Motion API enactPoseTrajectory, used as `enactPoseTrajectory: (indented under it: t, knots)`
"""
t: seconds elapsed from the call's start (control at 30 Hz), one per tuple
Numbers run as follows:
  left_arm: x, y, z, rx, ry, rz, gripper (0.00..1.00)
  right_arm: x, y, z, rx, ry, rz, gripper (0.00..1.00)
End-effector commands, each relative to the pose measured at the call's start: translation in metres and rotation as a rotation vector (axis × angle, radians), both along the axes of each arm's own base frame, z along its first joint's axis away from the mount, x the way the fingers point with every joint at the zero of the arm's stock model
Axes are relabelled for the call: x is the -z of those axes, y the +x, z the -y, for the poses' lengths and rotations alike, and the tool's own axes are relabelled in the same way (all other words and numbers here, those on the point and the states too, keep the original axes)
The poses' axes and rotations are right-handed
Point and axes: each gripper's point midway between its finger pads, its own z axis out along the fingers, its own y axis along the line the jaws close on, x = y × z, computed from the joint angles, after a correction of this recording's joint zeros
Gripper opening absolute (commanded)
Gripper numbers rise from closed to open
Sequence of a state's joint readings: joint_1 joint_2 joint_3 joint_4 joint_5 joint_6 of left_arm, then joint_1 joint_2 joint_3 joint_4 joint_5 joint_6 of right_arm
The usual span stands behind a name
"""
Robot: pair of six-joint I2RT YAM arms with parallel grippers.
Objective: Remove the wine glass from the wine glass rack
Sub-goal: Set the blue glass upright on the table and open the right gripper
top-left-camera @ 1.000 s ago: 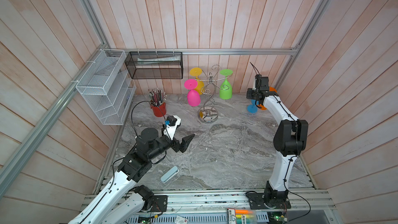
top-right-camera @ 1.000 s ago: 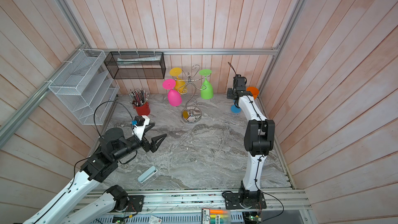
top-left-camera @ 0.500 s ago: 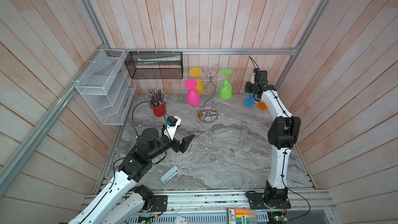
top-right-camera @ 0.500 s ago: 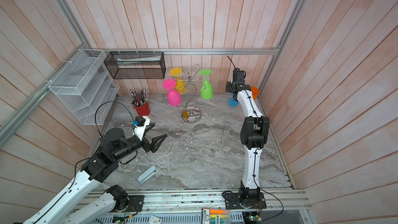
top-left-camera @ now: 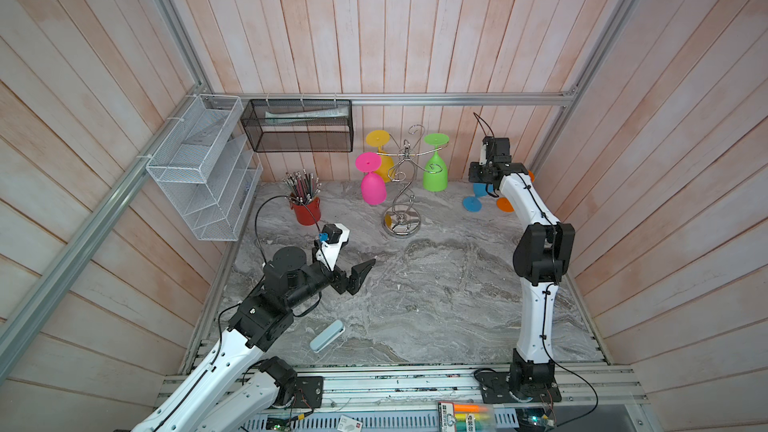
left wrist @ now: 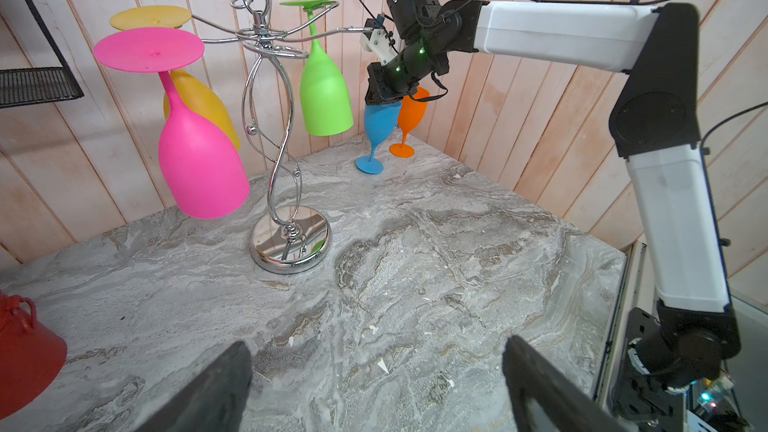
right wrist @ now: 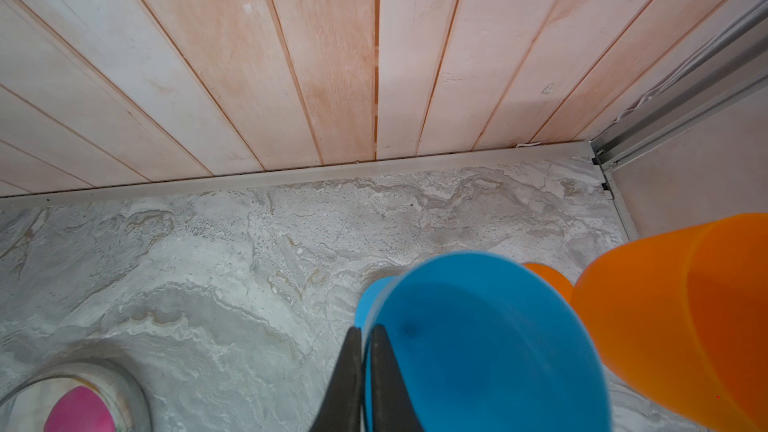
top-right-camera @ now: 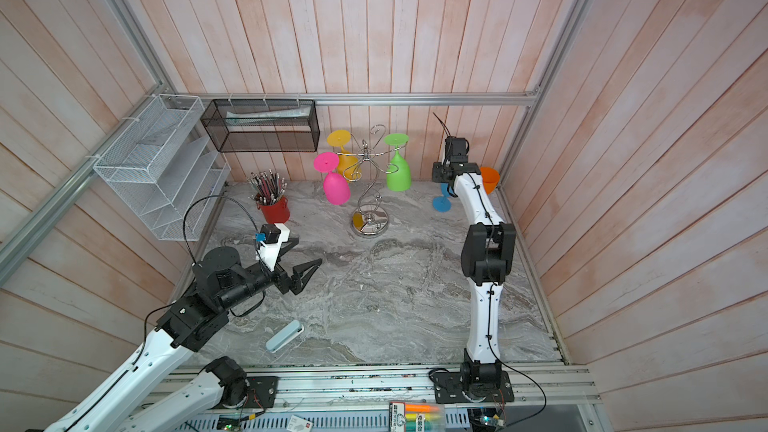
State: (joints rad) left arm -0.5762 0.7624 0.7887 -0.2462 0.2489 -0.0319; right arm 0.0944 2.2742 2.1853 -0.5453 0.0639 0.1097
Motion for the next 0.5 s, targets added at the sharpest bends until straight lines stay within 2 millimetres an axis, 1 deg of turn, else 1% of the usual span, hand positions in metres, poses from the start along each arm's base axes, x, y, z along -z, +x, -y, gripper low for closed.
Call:
enactPoseTrajectory:
  t: [0.0, 0.07, 0.17, 0.27, 0.33, 0.4, 0.47]
  knots:
    - [0.002, 0.001, -0.002, -0.013, 0.008, 0.02, 0.96, 0.005, -0.001, -0.005, -0.007, -0.021, -0.021, 0.13]
    - [0.002, 0.001, -0.003, -0.016, 0.01, 0.019, 0.96, 0.004, -0.002, -0.006, -0.011, -0.014, -0.02, 0.18]
    - [0.002, 0.002, -0.003, -0.017, 0.01, 0.019, 0.96, -0.007, -0.003, -0.009, -0.019, -0.002, -0.001, 0.26]
    - [0.003, 0.002, -0.003, -0.02, 0.012, 0.019, 0.96, -0.025, -0.005, -0.009, -0.013, 0.013, 0.034, 0.38]
    - [0.003, 0.002, -0.003, -0.022, 0.013, 0.02, 0.96, -0.042, -0.009, -0.011, -0.012, 0.033, 0.067, 0.46]
    - [0.002, 0.002, -0.004, -0.024, 0.013, 0.023, 0.96, -0.056, -0.013, -0.011, -0.007, 0.051, 0.098, 0.51]
    - [0.002, 0.002, -0.004, -0.027, 0.013, 0.024, 0.96, -0.074, -0.018, -0.012, -0.003, 0.08, 0.141, 0.54]
